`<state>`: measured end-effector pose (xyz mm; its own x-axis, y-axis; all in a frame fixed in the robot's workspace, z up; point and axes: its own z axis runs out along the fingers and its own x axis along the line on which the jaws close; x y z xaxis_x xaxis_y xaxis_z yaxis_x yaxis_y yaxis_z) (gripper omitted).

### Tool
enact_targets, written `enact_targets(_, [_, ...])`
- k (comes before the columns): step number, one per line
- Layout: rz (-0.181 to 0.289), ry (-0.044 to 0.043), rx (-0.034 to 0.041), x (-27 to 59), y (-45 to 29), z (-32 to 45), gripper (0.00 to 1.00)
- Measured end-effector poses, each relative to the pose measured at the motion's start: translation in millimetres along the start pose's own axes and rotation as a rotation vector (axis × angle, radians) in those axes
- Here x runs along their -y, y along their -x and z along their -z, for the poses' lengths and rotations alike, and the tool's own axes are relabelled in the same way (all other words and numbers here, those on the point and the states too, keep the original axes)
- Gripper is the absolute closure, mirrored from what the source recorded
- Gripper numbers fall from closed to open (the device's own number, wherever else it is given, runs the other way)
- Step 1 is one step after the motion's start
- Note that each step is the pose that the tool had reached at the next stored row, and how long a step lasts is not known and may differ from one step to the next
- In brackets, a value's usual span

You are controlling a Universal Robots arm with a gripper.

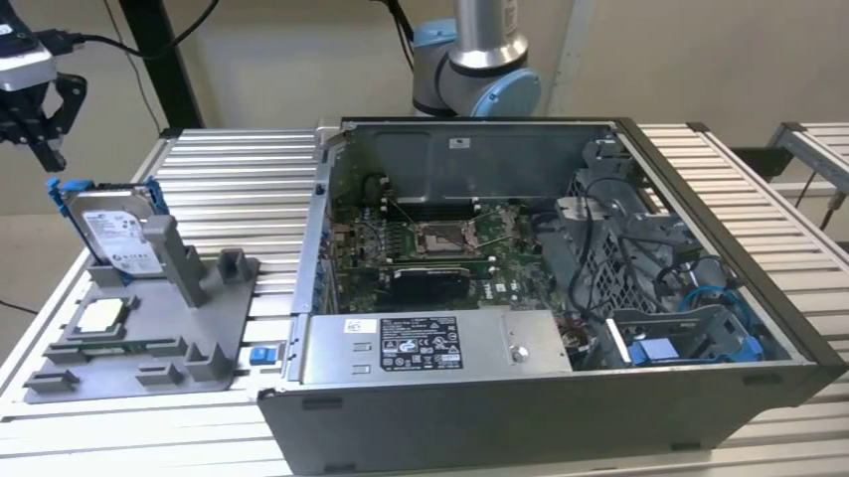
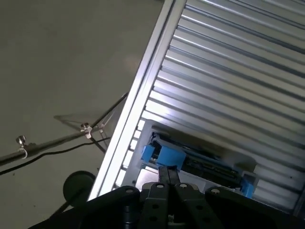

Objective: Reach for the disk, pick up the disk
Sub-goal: 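Pick up the disk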

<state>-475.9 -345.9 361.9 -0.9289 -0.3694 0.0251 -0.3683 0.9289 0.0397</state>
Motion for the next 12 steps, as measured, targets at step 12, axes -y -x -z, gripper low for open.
enact_targets(12, [0.153,-0.0041,-0.0062,0.0,0.0,0.5,1.0])
